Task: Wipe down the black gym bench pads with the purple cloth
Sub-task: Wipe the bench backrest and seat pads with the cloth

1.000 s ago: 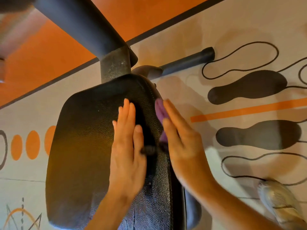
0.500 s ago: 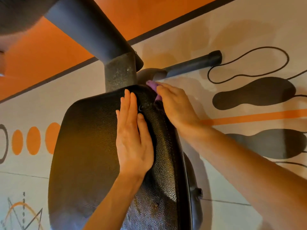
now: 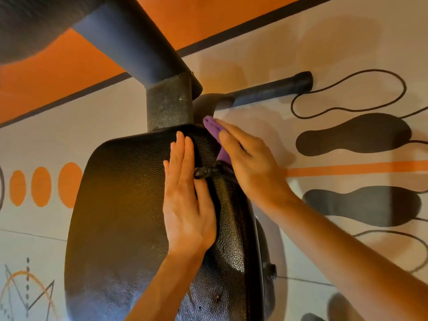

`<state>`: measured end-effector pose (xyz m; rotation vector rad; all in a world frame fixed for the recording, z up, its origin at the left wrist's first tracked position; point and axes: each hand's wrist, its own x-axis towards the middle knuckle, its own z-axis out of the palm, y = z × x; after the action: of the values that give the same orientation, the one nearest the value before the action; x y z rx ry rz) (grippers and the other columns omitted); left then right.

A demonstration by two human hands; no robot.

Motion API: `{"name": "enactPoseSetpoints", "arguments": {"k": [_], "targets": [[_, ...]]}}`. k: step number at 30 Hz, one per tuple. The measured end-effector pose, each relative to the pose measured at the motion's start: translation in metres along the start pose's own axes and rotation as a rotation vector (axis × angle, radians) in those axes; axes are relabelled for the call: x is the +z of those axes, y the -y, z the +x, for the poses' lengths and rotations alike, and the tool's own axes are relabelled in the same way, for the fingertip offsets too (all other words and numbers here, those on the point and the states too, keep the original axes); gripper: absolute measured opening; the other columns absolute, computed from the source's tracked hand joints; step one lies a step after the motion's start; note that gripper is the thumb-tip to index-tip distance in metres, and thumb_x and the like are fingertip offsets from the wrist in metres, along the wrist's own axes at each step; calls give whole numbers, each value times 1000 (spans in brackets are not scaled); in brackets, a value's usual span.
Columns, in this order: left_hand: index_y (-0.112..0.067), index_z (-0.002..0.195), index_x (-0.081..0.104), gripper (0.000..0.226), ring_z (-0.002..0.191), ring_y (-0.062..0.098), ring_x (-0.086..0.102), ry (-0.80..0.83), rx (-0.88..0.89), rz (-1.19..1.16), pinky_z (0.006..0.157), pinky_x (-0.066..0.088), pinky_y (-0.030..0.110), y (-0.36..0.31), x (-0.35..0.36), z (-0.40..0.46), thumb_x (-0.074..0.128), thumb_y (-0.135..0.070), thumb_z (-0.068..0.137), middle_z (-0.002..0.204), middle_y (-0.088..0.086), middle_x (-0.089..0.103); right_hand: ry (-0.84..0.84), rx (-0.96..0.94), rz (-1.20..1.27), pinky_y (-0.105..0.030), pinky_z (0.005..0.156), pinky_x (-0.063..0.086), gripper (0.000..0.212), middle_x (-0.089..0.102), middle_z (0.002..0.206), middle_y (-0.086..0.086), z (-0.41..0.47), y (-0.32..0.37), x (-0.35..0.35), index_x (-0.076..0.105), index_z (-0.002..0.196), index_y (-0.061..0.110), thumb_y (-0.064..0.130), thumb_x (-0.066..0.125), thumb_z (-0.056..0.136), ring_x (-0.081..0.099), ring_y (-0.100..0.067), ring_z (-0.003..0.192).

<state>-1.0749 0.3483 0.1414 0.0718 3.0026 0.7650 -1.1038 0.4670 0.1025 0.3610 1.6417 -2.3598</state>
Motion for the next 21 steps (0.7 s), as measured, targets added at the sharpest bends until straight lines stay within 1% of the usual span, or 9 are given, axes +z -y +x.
{"name": "enactPoseSetpoints", "arguments": {"k": [2,5,8,10,12,14,17,19,21], "targets": [[-14,152,27,50,150,5,12,-6,-8,-3,124,5,27,-1,0,0,30,-15,102,161,-6,19,-14,28,66,-3,81,44,39,61,131,6,-63,-10,-7,44,141,22,15,38,103,60,7,105],[-16,152,27,49,149,4,12,-23,-20,13,123,5,25,-3,1,1,29,-19,103,161,-8,20,-23,-43,55,-4,87,43,42,56,136,13,-108,-14,-9,42,141,19,9,39,101,58,8,110],[-14,151,28,49,149,5,13,-16,-13,-4,123,5,25,-3,1,1,31,-17,102,161,-6,20,-56,-46,-106,-12,77,48,35,67,116,8,-28,1,-2,51,133,25,18,37,102,62,4,89],[-13,151,30,50,149,5,13,-13,-19,-10,123,6,26,-2,1,1,31,-16,101,161,-6,20,125,-73,-334,-7,73,43,32,67,104,10,41,13,5,62,123,21,24,36,103,57,9,75],[-13,150,31,49,149,5,13,-10,-24,-3,124,6,27,-2,1,2,30,-16,101,161,-6,20,260,7,-461,-8,65,40,33,63,87,9,81,23,11,67,110,15,27,38,102,55,7,72],[-14,151,29,50,149,5,12,-7,-18,-9,124,6,28,-2,1,2,30,-17,102,161,-5,20,297,25,-478,-16,72,43,33,67,96,5,79,23,7,67,114,19,31,39,102,59,1,87],[-14,152,25,51,150,4,8,2,-6,-14,124,6,30,-1,1,1,27,-23,101,162,-4,17,208,-62,-250,-11,93,45,32,65,121,14,15,18,-12,57,130,29,24,43,101,58,1,112],[-14,152,25,53,150,3,6,-9,-7,0,124,6,29,0,1,1,24,-26,101,162,-4,17,136,-111,-151,-8,94,43,33,64,115,25,-19,14,-19,53,127,36,19,45,100,56,7,111],[-14,152,25,54,150,4,6,-12,-4,10,124,5,27,0,1,1,24,-27,100,162,-4,17,92,-101,-255,-5,91,44,31,63,109,29,-9,20,-13,55,124,37,21,43,101,56,11,110]]}}
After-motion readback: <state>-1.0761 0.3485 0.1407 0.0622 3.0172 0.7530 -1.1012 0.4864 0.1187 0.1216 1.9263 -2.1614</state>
